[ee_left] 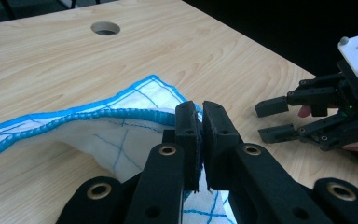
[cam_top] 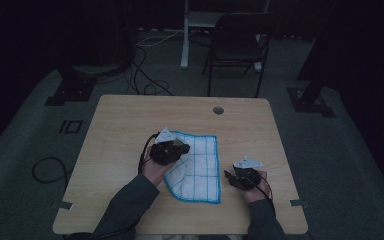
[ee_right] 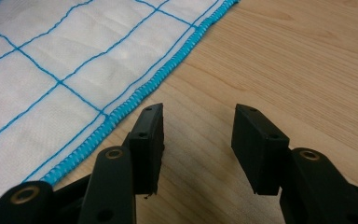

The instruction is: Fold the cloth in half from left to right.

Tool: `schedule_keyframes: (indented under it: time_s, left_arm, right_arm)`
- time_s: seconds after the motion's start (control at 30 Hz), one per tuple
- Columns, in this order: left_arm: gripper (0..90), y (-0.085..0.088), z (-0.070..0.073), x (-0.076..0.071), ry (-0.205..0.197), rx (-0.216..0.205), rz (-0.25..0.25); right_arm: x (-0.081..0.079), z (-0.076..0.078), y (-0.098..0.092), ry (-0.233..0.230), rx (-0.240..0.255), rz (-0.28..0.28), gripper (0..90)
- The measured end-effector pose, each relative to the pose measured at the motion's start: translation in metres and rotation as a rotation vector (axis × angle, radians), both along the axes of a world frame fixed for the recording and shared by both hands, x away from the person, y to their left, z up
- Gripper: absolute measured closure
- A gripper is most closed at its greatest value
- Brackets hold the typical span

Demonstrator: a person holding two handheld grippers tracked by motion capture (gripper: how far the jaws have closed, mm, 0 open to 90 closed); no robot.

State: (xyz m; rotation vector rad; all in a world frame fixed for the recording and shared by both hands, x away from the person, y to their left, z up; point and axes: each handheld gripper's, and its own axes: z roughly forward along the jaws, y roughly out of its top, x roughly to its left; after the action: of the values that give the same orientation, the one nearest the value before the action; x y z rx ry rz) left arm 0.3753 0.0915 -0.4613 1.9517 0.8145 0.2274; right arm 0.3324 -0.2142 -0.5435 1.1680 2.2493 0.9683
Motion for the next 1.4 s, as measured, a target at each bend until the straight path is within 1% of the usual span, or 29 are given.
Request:
schedule_keyframes:
  time_s: [0.23, 0.33, 0.5, 0.6, 0.8, 0.9, 1.03, 1.07, 1.1, 1.17, 1.2, 1.33, 1.4]
  left_arm:
    - [86.3, -0.012, -0.007, 0.002, 0.016, 0.007, -0.018]
    - [86.3, -0.018, -0.011, 0.003, 0.024, 0.021, -0.028]
    - [86.3, -0.026, -0.015, 0.005, 0.033, 0.033, -0.041]
    - [86.3, -0.035, -0.018, 0.005, 0.038, 0.048, -0.053]
    - [86.3, -0.047, -0.021, 0.007, 0.046, 0.074, -0.069]
    - [86.3, -0.053, -0.023, 0.01, 0.054, 0.079, -0.072]
    - [86.3, -0.062, -0.029, 0.013, 0.068, 0.106, -0.082]
    - [86.3, -0.062, -0.029, 0.013, 0.068, 0.106, -0.082]
    - [86.3, -0.065, -0.033, 0.014, 0.074, 0.122, -0.086]
    - [86.3, -0.067, -0.035, 0.014, 0.079, 0.126, -0.086]
    - [86.3, -0.07, -0.04, 0.015, 0.086, 0.141, -0.089]
    - [86.2, -0.074, -0.048, 0.017, 0.105, 0.165, -0.094]
    - [84.7, -0.072, -0.049, 0.017, 0.115, 0.163, -0.1]
  right_arm:
    - [0.0, 0.0, 0.0, 0.001, 0.001, -0.001, 53.9]
    - [0.0, 0.0, 0.0, 0.0, 0.0, 0.0, 53.9]
    - [0.0, 0.0, 0.0, 0.0, -0.001, -0.001, 53.7]
    - [0.0, 0.0, 0.0, 0.0, -0.001, 0.0, 53.8]
    - [0.0, 0.0, 0.0, -0.001, 0.0, 0.0, 53.8]
    - [0.0, 0.0, 0.0, 0.0, 0.0, -0.001, 53.8]
    - [0.0, 0.0, 0.0, 0.001, 0.0, -0.001, 53.8]
    - [0.0, 0.0, 0.0, 0.001, 0.0, -0.001, 53.8]
    - [0.0, 0.0, 0.0, 0.0, 0.0, -0.001, 53.8]
    - [0.0, 0.0, 0.0, -0.002, -0.004, 0.0, 53.8]
    - [0.0, 0.0, 0.0, -0.004, -0.006, 0.001, 53.8]
    - [0.0, 0.0, 0.001, -0.003, -0.017, 0.004, 53.8]
    - [0.0, 0.0, 0.001, -0.004, -0.019, 0.004, 53.8]
